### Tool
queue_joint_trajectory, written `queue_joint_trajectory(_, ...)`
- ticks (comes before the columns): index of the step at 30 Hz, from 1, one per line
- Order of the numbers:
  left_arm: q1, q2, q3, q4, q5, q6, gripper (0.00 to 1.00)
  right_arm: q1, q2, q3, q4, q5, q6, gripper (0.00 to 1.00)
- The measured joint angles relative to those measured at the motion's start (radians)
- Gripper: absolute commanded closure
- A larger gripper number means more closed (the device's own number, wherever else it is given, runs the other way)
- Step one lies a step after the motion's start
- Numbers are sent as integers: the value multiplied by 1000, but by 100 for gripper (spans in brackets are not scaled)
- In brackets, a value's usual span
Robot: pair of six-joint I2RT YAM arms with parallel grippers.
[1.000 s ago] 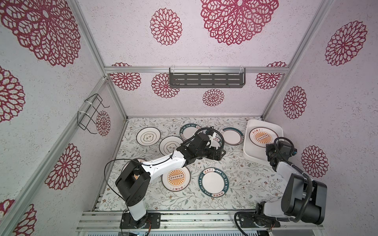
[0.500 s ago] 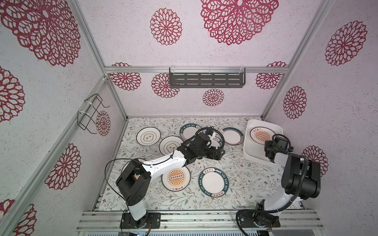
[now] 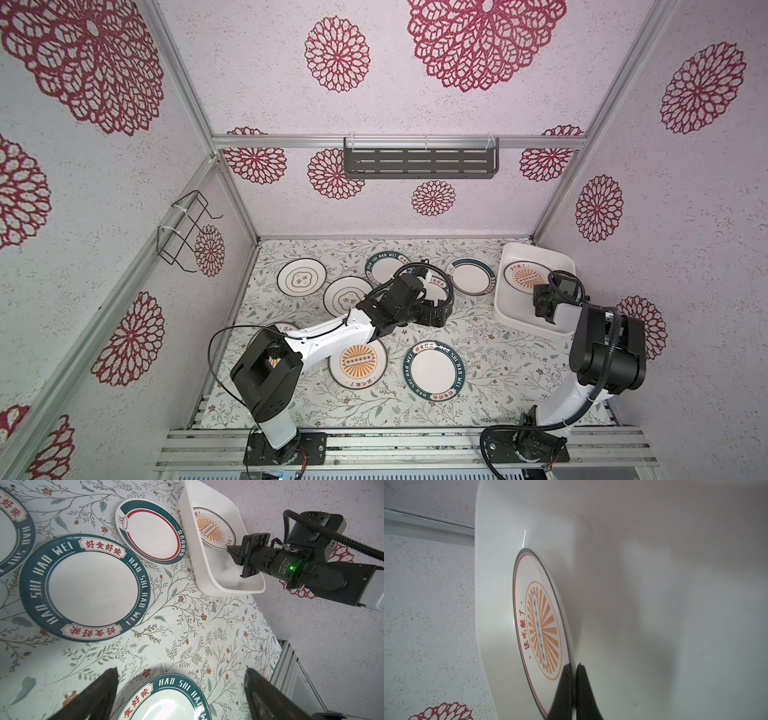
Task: Place the plates into the plastic bin on the countertop
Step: Place the plate in the plastic bin.
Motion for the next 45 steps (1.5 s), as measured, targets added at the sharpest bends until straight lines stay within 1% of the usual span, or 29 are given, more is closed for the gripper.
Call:
queue_joint_trajectory(5, 0, -17, -1, 0, -11, 0, 3, 0, 3, 6, -26, 0, -1, 99)
queue_joint_trajectory(11, 0, -34, -6, 0, -23, 1, 3, 0, 3, 31, -59, -4, -6, 79)
queue_joint_trajectory(13, 0, -39, -10, 0, -28, 1, 3, 0, 3, 41, -71, -5, -13, 69)
queue_joint_trajectory(14, 0, -40, -12, 0, -30, 1, 3, 0, 3, 47, -77, -5, -13, 59)
queue_joint_trajectory(15, 0, -44, -16, 0, -32, 2, 3, 0, 3, 55, -87, -6, -19, 47)
queue_joint_trajectory(16, 0, -49, -20, 0, -34, 2, 3, 0, 3, 64, -101, -9, -28, 42)
queue_joint_trajectory(17, 0, -55, -24, 0, -35, 2, 3, 0, 3, 71, -108, -13, -34, 40)
queue_joint_trajectory(19, 0, -68, -33, -2, -39, 2, 3, 0, 1, 89, -124, -28, -40, 30)
queue_joint_trajectory(21, 0, -82, -43, 2, -42, 2, 3, -1, -10, 97, -144, -35, -46, 27)
queue_joint_trajectory(26, 0, -131, -80, 1, -53, 6, 3, -1, -66, 122, -243, -51, -68, 26)
queue_joint_trajectory(31, 0, -219, -144, 1, -78, 17, 3, 12, -193, 123, -302, -72, -136, 26)
queue_joint_trajectory(34, 0, -282, -186, -3, -96, 26, 3, 47, -286, 133, -347, -95, -222, 24)
queue_joint_trajectory(35, 0, -301, -198, -6, -103, 28, 3, 71, -316, 142, -370, -101, -256, 22)
queue_joint_trajectory(36, 0, -319, -209, -12, -109, 29, 3, 103, -343, 154, -397, -104, -294, 17)
queue_joint_trajectory(38, 0, -350, -229, -31, -120, 31, 3, 178, -388, 177, -452, -112, -377, 15)
queue_joint_trajectory(40, 0, -378, -249, -55, -134, 31, 3, 262, -431, 197, -519, -135, -459, 2)
queue_joint_trajectory(42, 0, -406, -276, -73, -143, 31, 3, 343, -477, 200, -594, -169, -533, 1)
queue_joint_trajectory(45, 0, -440, -318, -103, -155, 26, 3, 426, -568, 150, -681, -206, -587, 1)
